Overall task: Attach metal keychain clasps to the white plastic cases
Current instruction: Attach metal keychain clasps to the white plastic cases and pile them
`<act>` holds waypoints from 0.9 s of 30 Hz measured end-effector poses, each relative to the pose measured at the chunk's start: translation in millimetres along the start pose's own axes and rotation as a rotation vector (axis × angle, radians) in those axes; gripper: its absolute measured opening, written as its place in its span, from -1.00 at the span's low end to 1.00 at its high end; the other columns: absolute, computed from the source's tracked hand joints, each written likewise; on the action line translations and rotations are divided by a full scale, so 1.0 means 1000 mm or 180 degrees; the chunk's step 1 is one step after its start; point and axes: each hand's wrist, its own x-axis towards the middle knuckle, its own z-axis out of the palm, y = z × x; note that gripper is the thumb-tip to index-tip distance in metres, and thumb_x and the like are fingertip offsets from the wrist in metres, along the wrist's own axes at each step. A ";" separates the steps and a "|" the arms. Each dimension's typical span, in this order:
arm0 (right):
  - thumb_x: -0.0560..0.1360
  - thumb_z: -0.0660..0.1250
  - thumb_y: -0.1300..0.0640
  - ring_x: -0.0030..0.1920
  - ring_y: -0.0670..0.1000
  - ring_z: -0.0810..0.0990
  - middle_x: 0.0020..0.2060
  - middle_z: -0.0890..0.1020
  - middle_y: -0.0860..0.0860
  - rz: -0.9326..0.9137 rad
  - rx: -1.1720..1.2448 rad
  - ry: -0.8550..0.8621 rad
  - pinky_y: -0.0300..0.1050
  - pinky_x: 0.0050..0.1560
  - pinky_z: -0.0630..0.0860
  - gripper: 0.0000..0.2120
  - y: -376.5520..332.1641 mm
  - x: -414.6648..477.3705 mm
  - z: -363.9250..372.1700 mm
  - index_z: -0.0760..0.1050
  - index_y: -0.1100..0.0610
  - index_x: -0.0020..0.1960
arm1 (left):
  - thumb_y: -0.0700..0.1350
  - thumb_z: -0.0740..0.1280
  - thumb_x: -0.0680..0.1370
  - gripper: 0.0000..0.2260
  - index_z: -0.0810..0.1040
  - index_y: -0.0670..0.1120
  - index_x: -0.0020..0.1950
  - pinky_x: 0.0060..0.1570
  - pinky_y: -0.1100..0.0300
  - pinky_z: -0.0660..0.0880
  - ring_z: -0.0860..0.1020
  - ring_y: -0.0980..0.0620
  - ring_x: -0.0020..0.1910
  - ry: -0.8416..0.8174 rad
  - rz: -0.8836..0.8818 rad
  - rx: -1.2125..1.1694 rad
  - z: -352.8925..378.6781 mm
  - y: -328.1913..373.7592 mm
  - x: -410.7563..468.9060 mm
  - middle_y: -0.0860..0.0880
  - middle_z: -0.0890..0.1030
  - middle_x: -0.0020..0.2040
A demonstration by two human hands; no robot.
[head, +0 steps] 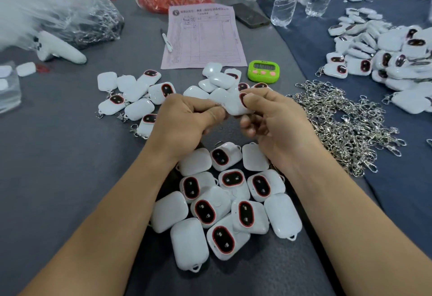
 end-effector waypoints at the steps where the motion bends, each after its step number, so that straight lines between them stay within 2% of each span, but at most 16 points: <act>1: 0.59 0.33 0.32 -0.52 -0.02 0.49 -0.37 0.62 0.12 -0.0224 -0.0230 0.0060 -0.24 -0.55 0.37 -0.93 0.001 -0.001 0.001 0.55 0.18 -0.01 | -0.14 0.48 0.52 -0.85 0.74 -0.04 -0.26 -0.42 0.23 0.41 0.39 0.12 -0.46 0.0095 0.0185 0.0446 -0.001 -0.002 0.000 0.09 0.50 -0.48; 3: 0.58 0.37 0.30 -0.52 0.03 0.50 -0.39 0.61 0.08 -0.0936 -0.1074 0.0157 -0.15 -0.54 0.42 -0.92 0.006 -0.004 0.002 0.54 0.14 -0.03 | -0.08 0.44 0.50 -0.85 0.73 -0.09 -0.23 -0.31 0.07 0.47 0.51 0.00 -0.39 0.0123 0.0601 0.1554 0.000 -0.005 -0.002 0.02 0.60 -0.41; 5: 0.58 0.37 0.22 -0.48 0.03 0.54 -0.41 0.64 -0.01 -0.1572 -0.1965 0.0188 -0.09 -0.47 0.50 -0.91 0.012 -0.008 0.005 0.53 0.04 -0.04 | -0.07 0.38 0.49 -0.86 0.73 -0.04 -0.19 -0.31 0.04 0.46 0.54 -0.17 -0.33 0.0139 0.0962 0.2591 0.001 -0.004 -0.004 -0.09 0.63 -0.34; 7: 0.59 0.37 0.21 -0.49 0.00 0.55 -0.41 0.65 -0.03 -0.1627 -0.2052 0.0190 -0.11 -0.46 0.49 -0.91 0.015 -0.009 0.007 0.53 0.03 -0.02 | -0.06 0.35 0.49 -0.85 0.70 -0.02 -0.20 -0.33 0.09 0.39 0.52 -0.19 -0.35 0.0240 0.1108 0.2853 0.002 -0.004 -0.005 -0.11 0.62 -0.34; 9: 0.60 0.35 0.28 -0.52 -0.01 0.53 -0.42 0.62 0.00 -0.1137 -0.1307 0.0229 -0.16 -0.52 0.44 -0.93 0.011 -0.005 0.006 0.54 0.13 0.00 | -0.05 0.35 0.52 -0.80 0.64 -0.03 -0.28 -0.35 0.12 0.37 0.49 -0.01 -0.40 0.0262 0.0847 0.2134 0.003 -0.005 -0.006 -0.01 0.56 -0.43; 11: 0.61 0.31 0.32 -0.52 -0.01 0.52 -0.39 0.61 0.09 -0.0495 -0.0511 0.0263 -0.21 -0.54 0.42 -0.93 0.004 -0.002 0.006 0.54 0.20 0.03 | -0.09 0.41 0.55 -0.78 0.65 0.00 -0.31 -0.37 0.22 0.41 0.43 0.18 -0.47 0.0163 0.0381 0.0959 0.004 -0.006 -0.002 0.04 0.53 -0.49; 14: 0.63 0.26 0.32 -0.52 -0.06 0.53 -0.39 0.61 0.06 0.0079 0.0194 0.0107 -0.27 -0.54 0.41 -0.91 0.001 0.000 0.005 0.53 0.22 0.06 | -0.12 0.39 0.60 -0.65 0.67 0.10 -0.38 -0.41 0.31 0.38 0.38 0.12 -0.50 -0.0232 -0.0172 -0.0203 0.004 -0.001 0.002 0.07 0.48 -0.50; 16: 0.64 0.25 0.31 -0.52 -0.08 0.52 -0.39 0.60 0.06 0.0167 0.0325 0.0052 -0.28 -0.54 0.41 -0.90 0.001 -0.001 0.005 0.54 0.21 0.02 | -0.10 0.37 0.61 -0.68 0.70 0.02 -0.33 -0.43 0.32 0.38 0.35 0.06 -0.50 -0.0434 -0.0340 -0.0575 0.003 0.000 0.002 0.00 0.45 -0.50; 18: 0.64 0.25 0.31 -0.51 -0.08 0.52 -0.38 0.60 0.06 0.0134 0.0267 0.0020 -0.28 -0.54 0.41 -0.89 0.001 -0.002 0.007 0.54 0.19 0.00 | -0.11 0.39 0.60 -0.74 0.73 -0.03 -0.28 -0.43 0.33 0.36 0.33 0.07 -0.51 -0.0388 -0.0381 -0.0613 0.000 0.000 0.002 0.01 0.43 -0.52; 21: 0.62 0.29 0.32 -0.51 -0.04 0.53 -0.33 0.60 0.11 -0.0123 -0.0063 0.0100 -0.24 -0.53 0.42 -0.94 0.000 -0.002 0.008 0.52 0.21 0.06 | -0.13 0.46 0.53 -0.81 0.73 0.00 -0.29 -0.43 0.40 0.32 0.35 0.21 -0.55 0.0014 -0.0119 0.0206 -0.002 0.001 0.001 0.15 0.46 -0.57; 22: 0.61 0.31 0.33 -0.51 -0.02 0.53 -0.32 0.59 0.12 -0.0267 -0.0266 0.0147 -0.22 -0.53 0.42 -0.94 0.001 -0.003 0.008 0.51 0.22 0.06 | -0.12 0.46 0.51 -0.82 0.73 -0.04 -0.30 -0.45 0.38 0.32 0.39 0.18 -0.54 0.0108 0.0073 0.0658 -0.002 0.001 0.000 0.16 0.50 -0.56; 23: 0.60 0.33 0.33 -0.51 0.00 0.53 -0.33 0.59 0.12 -0.0421 -0.0484 0.0172 -0.20 -0.53 0.43 -0.94 0.003 -0.004 0.009 0.52 0.22 0.05 | -0.11 0.45 0.49 -0.82 0.73 -0.10 -0.30 -0.44 0.31 0.37 0.45 0.12 -0.51 0.0138 0.0260 0.1140 -0.001 0.001 -0.002 0.11 0.55 -0.52; 25: 0.59 0.34 0.34 -0.50 0.04 0.54 -0.37 0.59 0.08 -0.0677 -0.0832 0.0137 -0.15 -0.52 0.45 -0.94 0.008 -0.007 0.011 0.51 0.22 0.02 | -0.10 0.39 0.49 -0.80 0.71 -0.16 -0.25 -0.27 0.05 0.49 0.55 -0.07 -0.36 0.0084 0.0482 0.2077 0.000 -0.001 -0.004 -0.07 0.63 -0.39; 27: 0.58 0.34 0.35 -0.49 0.06 0.54 -0.41 0.59 0.05 -0.0788 -0.0975 0.0095 -0.13 -0.51 0.47 -0.93 0.012 -0.009 0.012 0.49 0.22 0.00 | -0.09 0.33 0.49 -0.79 0.69 -0.14 -0.24 -0.24 -0.02 0.48 0.52 -0.20 -0.29 0.0112 0.0592 0.2653 0.001 0.000 -0.004 -0.15 0.61 -0.34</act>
